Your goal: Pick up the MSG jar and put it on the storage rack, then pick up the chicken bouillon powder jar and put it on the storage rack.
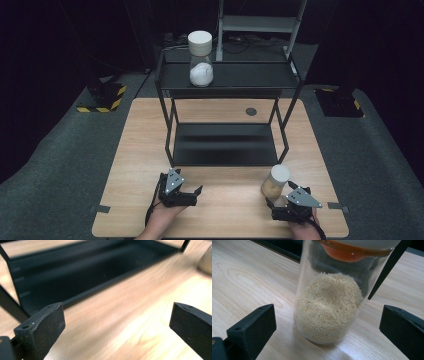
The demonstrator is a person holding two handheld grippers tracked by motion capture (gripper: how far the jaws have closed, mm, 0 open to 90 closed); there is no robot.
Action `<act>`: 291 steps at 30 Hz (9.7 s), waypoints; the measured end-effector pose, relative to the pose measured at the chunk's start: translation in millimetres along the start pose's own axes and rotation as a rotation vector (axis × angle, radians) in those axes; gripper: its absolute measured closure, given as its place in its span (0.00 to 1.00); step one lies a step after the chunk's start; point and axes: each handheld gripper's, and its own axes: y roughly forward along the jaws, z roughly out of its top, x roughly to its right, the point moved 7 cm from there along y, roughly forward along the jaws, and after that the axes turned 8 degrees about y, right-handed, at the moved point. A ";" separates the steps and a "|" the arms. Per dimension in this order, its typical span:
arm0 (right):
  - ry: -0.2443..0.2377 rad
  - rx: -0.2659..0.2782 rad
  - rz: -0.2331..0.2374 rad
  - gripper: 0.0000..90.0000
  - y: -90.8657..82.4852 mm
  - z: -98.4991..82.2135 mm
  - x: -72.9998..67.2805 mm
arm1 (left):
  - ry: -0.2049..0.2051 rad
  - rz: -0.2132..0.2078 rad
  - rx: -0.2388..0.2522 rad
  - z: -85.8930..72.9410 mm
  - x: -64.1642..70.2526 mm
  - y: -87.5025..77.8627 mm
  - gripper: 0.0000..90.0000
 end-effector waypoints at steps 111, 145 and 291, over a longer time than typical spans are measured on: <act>0.161 0.255 -0.004 0.39 -1.6 11.1 -3.5 | 0.218 -0.043 -0.070 2.2 11.4 1.7 0.01; 0.145 0.327 0.063 0.39 -4.7 73.7 -11.0 | 0.251 -0.051 -0.070 2.3 13.4 1.3 0.01; 0.094 0.572 0.014 0.39 15.1 323.2 -0.7 | 0.219 -0.113 -0.032 -1.0 3.0 -1.1 0.01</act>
